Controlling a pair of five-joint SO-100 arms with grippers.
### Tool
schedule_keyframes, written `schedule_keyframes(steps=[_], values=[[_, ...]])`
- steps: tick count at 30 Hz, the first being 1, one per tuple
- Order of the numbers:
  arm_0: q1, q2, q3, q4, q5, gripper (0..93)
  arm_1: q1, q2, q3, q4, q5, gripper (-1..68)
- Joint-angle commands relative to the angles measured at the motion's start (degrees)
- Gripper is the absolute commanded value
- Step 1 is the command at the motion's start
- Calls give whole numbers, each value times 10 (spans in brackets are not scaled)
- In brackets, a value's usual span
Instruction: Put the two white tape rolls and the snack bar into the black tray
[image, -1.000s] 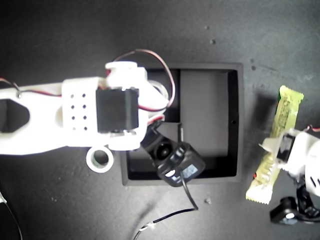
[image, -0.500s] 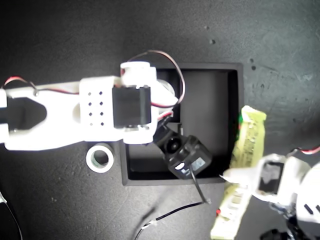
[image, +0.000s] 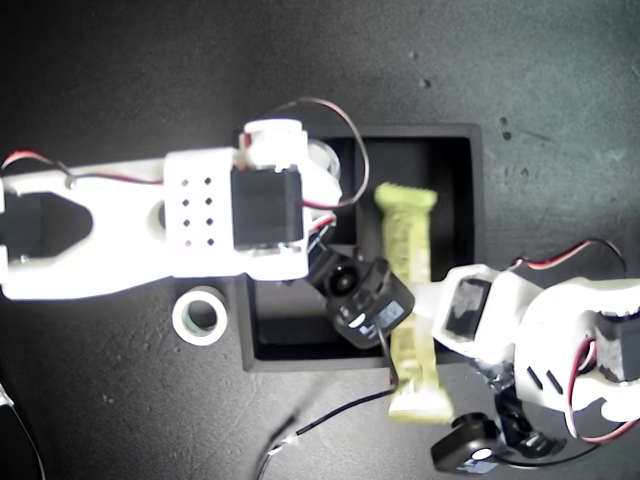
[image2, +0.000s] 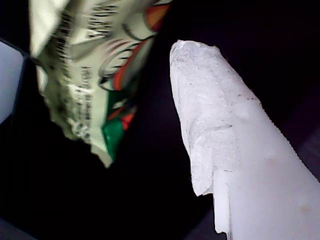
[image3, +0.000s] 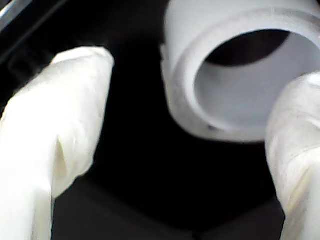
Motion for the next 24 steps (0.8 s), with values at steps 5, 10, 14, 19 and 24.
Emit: schedule_keyframes(steps=[5,10,14,19,24], values=[[54,294,133,11,-50,229,23,14,-130,301,-243,282],[151,394,250,7,-196,206,78,137,-70,328,-202,222],[222,403,376,-83,-300,198,111,233,-26,328,-111,172],[259,344,399,-117,-346,194,127,316,4,328,12,103],[255,325,461,-171,-381,173,104,408,5,327,135,47]])
